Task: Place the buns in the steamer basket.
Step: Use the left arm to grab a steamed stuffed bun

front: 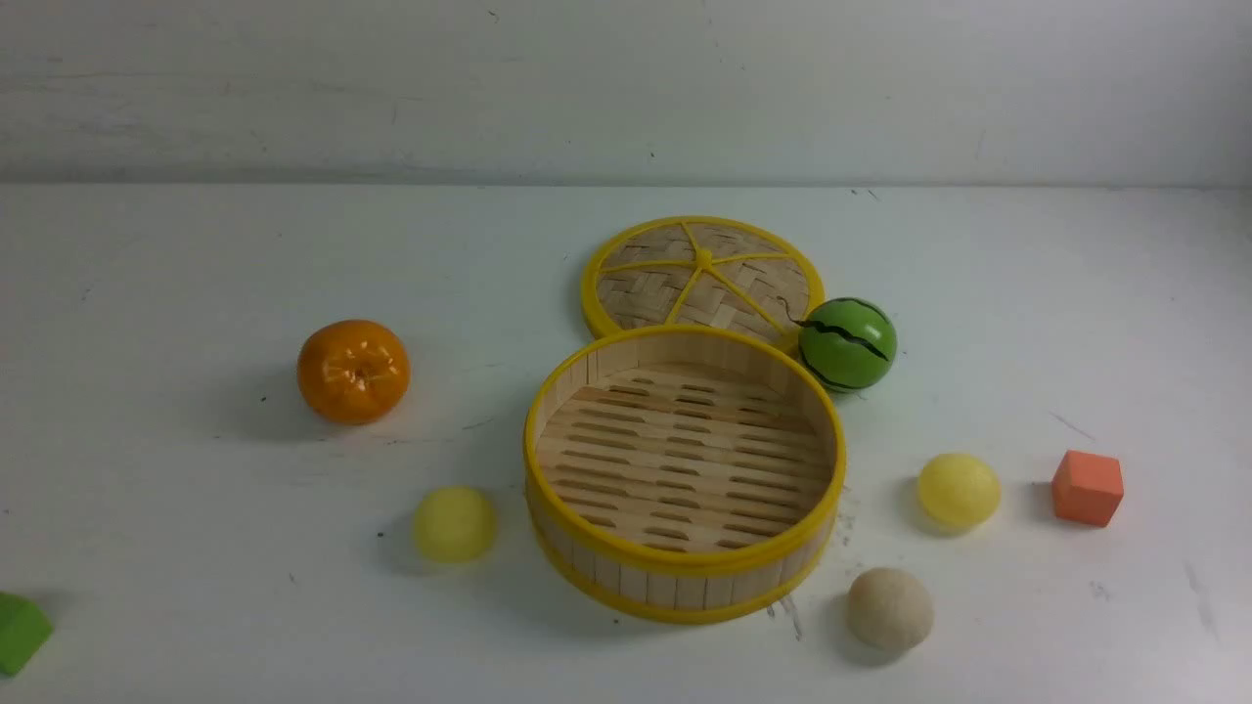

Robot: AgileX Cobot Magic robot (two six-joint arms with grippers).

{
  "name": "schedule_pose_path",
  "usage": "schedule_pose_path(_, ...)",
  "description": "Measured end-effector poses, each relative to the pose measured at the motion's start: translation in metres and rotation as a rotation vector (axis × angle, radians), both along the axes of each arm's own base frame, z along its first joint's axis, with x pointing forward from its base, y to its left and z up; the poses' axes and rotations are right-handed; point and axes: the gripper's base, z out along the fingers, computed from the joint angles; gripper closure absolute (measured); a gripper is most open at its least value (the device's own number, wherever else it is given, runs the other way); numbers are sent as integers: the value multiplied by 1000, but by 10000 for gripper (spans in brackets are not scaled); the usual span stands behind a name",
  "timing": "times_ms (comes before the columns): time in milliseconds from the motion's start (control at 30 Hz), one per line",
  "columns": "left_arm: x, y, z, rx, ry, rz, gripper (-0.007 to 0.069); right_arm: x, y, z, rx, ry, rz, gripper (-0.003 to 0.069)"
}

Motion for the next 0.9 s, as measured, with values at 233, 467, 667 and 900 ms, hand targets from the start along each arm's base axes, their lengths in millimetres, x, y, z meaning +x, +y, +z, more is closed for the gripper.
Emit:
schedule_pose_path(233, 0, 0, 0, 0, 0, 0, 386, 0, 0, 0, 0, 0, 0, 418)
schedule_pose_path(467, 0, 0, 0, 0, 0, 0, 386, 0, 0, 0, 0, 0, 0, 418)
schedule_pose_path(667, 0, 0, 1, -3, -13, 2, 386, 0, 0, 0, 0, 0, 0, 418)
schedule_pose_path(900, 3, -3, 19, -496, -100, 75, 386, 0, 0, 0, 0, 0, 0, 418)
